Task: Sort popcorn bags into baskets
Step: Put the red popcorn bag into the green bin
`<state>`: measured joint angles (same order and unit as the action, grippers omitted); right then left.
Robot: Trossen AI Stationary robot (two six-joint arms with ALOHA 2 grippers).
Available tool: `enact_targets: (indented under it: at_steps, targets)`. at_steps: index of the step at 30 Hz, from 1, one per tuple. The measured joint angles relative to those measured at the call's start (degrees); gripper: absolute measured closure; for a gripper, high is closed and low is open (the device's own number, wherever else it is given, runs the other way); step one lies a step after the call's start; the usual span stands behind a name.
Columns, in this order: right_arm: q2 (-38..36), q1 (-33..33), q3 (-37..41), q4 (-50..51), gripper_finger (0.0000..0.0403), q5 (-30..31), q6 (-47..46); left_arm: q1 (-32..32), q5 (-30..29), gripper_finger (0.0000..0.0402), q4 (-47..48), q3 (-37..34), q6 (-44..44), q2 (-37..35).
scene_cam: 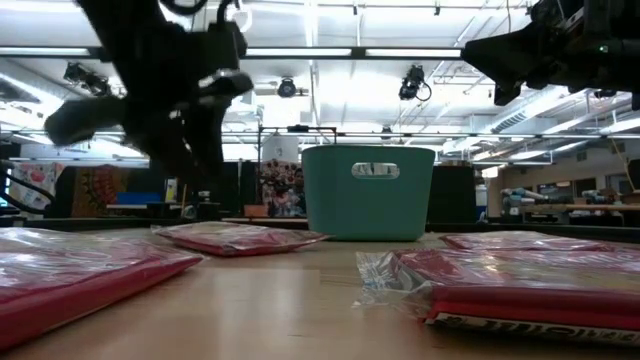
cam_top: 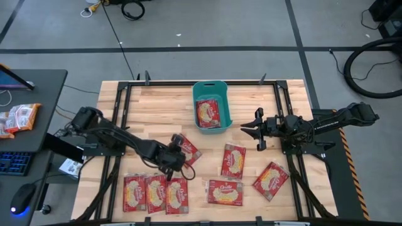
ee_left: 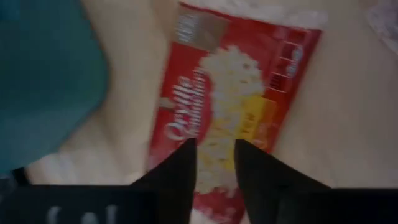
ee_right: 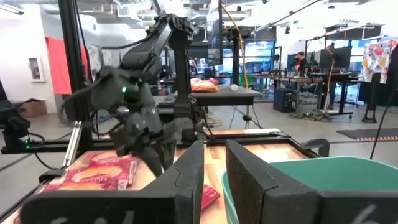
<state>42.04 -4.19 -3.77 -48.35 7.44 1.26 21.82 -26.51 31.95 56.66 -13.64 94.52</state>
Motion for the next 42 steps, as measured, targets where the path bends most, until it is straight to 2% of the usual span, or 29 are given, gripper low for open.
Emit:
enact_targets:
  at_steps: [5, 10, 17, 23, 28, 32, 36, 42]
  targets:
    - [-0.02, 0.0, 0.0, -0.08, 0.033, 0.02, -0.02, 1.34, 2.58, 0.0216, -0.96, 0.0, 0.73, 4.01]
    - [-0.02, 0.02, 0.0, -0.52, 0.033, 0.03, -0.02, 2.71, 2.77, 0.0185, -1.41, 0.0, 0.59, 6.86]
    - [-0.02, 0.0, 0.0, -0.91, 0.033, 0.02, -0.04, 3.09, -1.78, 0.0183, -1.83, 0.02, 0.56, 8.98]
    - [-0.02, 0.0, 0.0, -0.99, 0.033, 0.0, -0.04, 2.46, -1.54, 0.0197, -1.75, 0.02, 0.99, 8.98]
    - [-0.02, 0.0, 0.0, -1.3, 0.033, -0.02, -0.06, 0.97, -0.42, 0.0214, -1.75, 0.04, 1.03, 9.23]
    - [-0.02, 0.0, 0.0, -1.3, 0.033, -0.02, -0.21, -0.55, 1.65, 0.0245, -2.6, -0.72, 1.08, 9.09]
    - [-0.02, 0.0, 0.0, -1.3, 0.033, -0.02, -0.17, -1.17, 1.73, 0.0291, -2.43, -0.83, 1.29, 9.2]
    - [-0.02, 0.0, 0.0, -1.3, 0.033, -0.04, -0.18, -0.98, 1.01, 0.0382, -2.29, -0.92, 1.02, 9.31]
